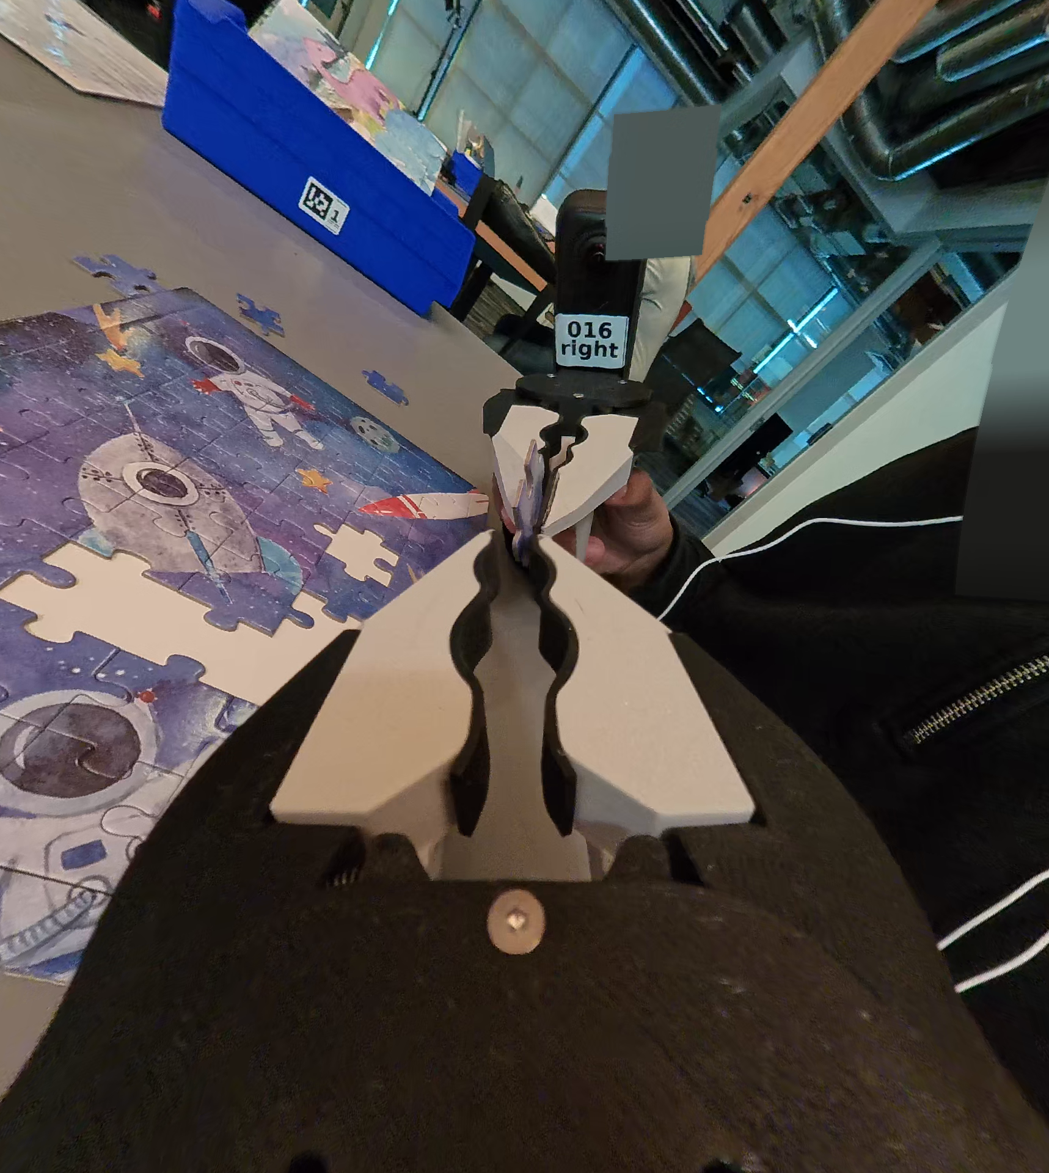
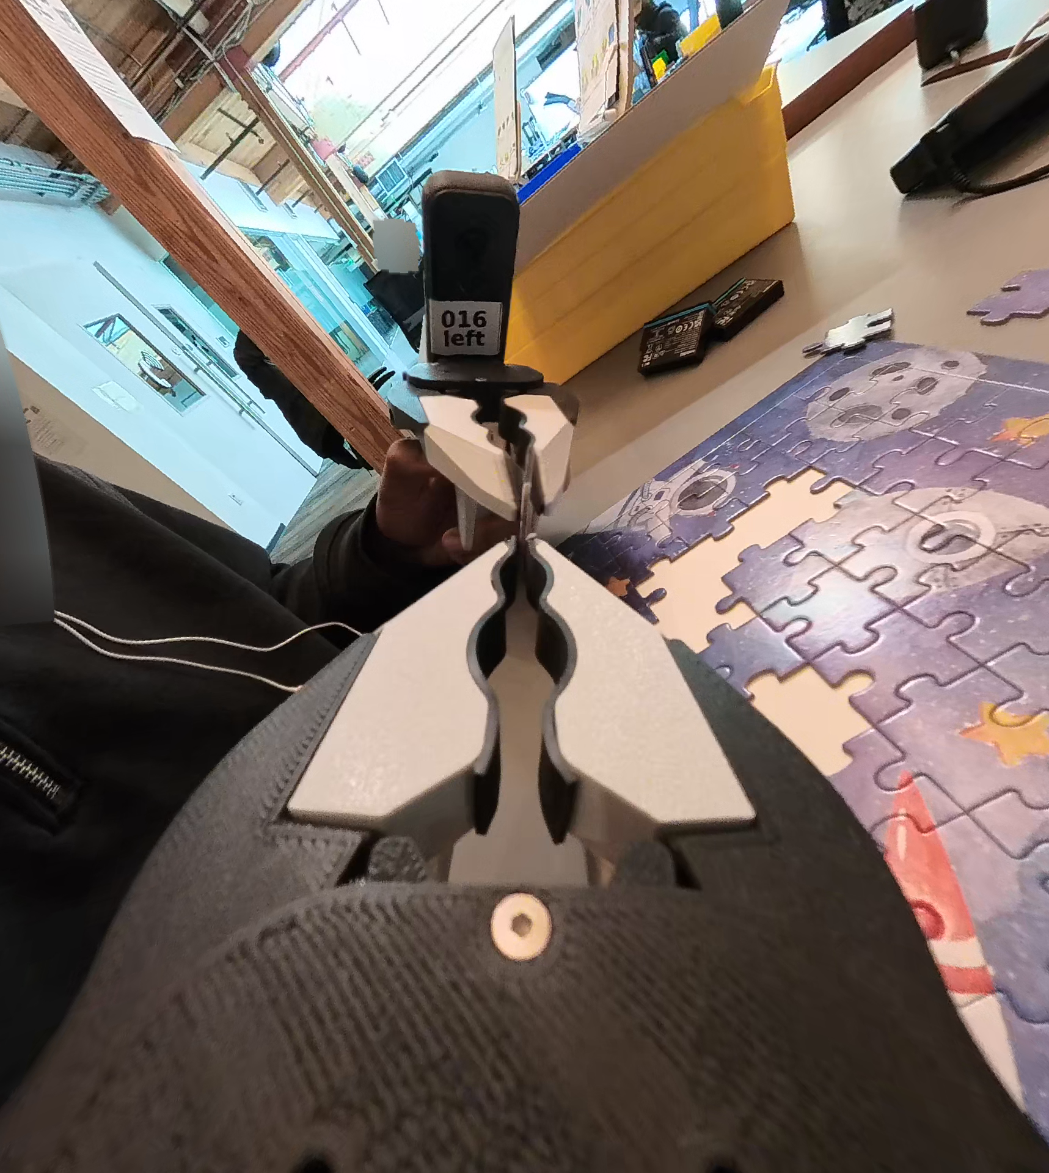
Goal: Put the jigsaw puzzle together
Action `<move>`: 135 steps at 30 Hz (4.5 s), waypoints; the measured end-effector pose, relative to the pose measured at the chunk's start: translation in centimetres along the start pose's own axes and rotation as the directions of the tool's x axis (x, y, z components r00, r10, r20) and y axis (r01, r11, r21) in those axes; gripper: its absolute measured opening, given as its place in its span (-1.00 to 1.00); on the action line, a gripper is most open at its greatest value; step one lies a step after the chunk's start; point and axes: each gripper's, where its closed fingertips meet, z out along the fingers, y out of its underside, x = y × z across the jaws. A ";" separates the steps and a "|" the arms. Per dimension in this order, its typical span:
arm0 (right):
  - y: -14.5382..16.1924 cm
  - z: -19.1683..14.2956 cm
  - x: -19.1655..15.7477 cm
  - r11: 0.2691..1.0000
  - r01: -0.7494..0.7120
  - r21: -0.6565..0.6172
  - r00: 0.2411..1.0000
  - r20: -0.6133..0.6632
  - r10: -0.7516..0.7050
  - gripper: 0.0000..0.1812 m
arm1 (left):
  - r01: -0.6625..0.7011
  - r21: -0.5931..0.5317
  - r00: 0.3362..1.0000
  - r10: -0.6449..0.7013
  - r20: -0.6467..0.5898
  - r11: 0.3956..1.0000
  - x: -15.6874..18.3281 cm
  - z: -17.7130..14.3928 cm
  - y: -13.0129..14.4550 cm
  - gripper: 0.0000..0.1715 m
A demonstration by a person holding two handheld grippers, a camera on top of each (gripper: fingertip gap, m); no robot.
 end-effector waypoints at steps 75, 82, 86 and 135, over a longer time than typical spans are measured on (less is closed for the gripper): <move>-3.9 -2.8 5.3 0.964 0.267 -0.003 0.952 -0.158 -0.264 -0.89 | 0.363 -0.378 0.916 -0.251 0.314 0.851 -12.0 -3.2 -0.2 -1.00; -3.9 -2.8 5.2 0.963 0.270 -0.004 0.950 -0.161 -0.267 -0.88 | 0.367 -0.296 0.916 -0.288 0.280 0.882 -11.6 -2.8 -1.5 -1.00; -3.9 -2.8 5.2 0.963 0.270 -0.001 0.950 -0.161 -0.267 -0.89 | 0.391 -0.295 0.911 -0.320 0.260 0.872 -11.4 -2.7 -1.2 -1.00; -4.5 -3.5 4.9 0.961 0.275 0.008 0.949 -0.161 -0.270 -0.89 | -0.066 -0.513 0.837 0.326 0.438 0.856 -12.7 -2.4 -0.5 -0.39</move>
